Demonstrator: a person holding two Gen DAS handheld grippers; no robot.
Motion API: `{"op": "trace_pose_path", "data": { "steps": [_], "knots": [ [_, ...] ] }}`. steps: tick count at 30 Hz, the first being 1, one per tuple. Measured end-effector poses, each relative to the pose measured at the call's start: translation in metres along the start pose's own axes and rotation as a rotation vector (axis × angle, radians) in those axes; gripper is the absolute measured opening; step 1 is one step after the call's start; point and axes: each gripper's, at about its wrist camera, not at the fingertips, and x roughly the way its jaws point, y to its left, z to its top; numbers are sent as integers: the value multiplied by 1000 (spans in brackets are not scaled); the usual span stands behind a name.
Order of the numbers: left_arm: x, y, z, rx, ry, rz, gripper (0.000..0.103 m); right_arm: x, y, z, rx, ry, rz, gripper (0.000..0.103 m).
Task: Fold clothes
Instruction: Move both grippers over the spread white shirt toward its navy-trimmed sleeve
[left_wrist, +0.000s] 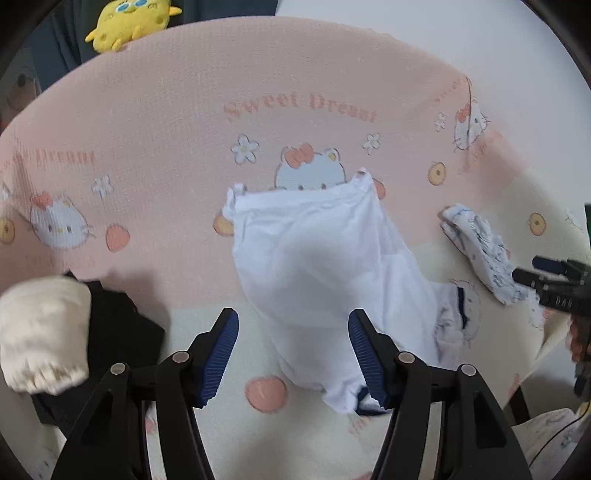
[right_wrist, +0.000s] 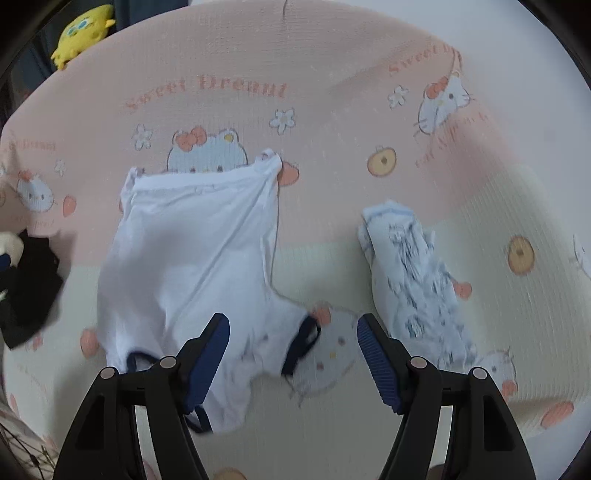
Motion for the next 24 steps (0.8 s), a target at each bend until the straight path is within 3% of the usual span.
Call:
{"op": "trace_pose_path", "data": {
  "steps": [6, 11, 14, 20, 24],
  "knots": [
    [-5, -19, -16, -22, -51, 13, 59, 2, 7, -33, -80, 5, 11, 71],
    [14, -32, -35, -41, -28, 1, 59, 13, 12, -53, -76, 11, 64, 71],
    [33, -41, -43, -12, -4, 32, 59, 24, 9, -60, 0, 7, 123, 71],
    [76, -39, -62, -103, 92, -34, 59, 48, -9, -80, 268, -16, 223, 71],
    [91, -40, -81, -141, 117, -50, 59, 64, -17, -103, 404, 28, 302, 71]
  ]
}}
